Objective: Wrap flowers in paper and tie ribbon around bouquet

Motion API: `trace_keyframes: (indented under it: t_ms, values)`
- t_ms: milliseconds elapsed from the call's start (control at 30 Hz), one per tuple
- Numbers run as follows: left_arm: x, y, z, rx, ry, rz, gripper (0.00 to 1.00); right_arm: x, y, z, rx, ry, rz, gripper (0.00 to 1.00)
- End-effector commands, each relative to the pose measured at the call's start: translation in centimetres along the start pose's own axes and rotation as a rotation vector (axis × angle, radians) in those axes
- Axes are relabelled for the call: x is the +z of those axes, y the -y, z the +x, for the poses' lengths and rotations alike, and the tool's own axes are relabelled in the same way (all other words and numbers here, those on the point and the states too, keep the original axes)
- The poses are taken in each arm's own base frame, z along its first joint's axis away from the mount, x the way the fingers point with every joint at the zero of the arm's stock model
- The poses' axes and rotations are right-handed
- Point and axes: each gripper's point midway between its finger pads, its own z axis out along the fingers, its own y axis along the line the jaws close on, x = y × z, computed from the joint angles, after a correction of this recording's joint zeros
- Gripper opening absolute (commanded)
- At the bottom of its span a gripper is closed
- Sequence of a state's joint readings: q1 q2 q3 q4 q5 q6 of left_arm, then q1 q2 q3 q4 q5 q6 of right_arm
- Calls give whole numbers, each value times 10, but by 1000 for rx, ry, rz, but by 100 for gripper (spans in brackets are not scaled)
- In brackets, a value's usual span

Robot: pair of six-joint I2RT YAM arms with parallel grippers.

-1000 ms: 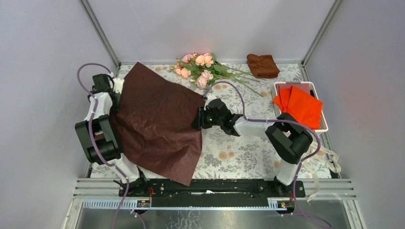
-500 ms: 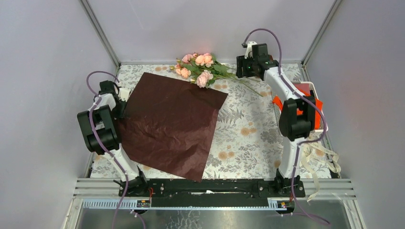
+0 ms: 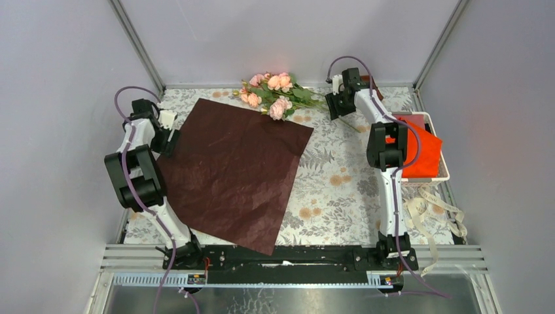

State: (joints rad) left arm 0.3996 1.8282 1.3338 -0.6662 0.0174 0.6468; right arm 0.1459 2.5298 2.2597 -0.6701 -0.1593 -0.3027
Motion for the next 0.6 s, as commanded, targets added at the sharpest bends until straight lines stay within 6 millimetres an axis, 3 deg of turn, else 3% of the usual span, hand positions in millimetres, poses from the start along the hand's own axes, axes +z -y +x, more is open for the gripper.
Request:
trace_keyframes:
  t_ms: [0,67,200,267,400,567]
  values:
    - [-55,-4,-28,-43,79,-17,83,3,-9,8,-33,-28,-65,44]
    - [-71,6,-36,-34,116,2,84,0,-13,7,-41,-23,-85,22]
    - [-92,40,-46,31,157,74,84,-25,-15,-13,-73,32,-90,1]
    - [-101,54,-50,59,174,96,85,-43,-15,-25,-89,70,-80,0]
    - [-117,78,-56,79,218,165,85,-91,-35,-45,-74,154,-143,0]
    - [-146,100,-71,83,317,285,85,-170,-53,-82,37,428,-143,0]
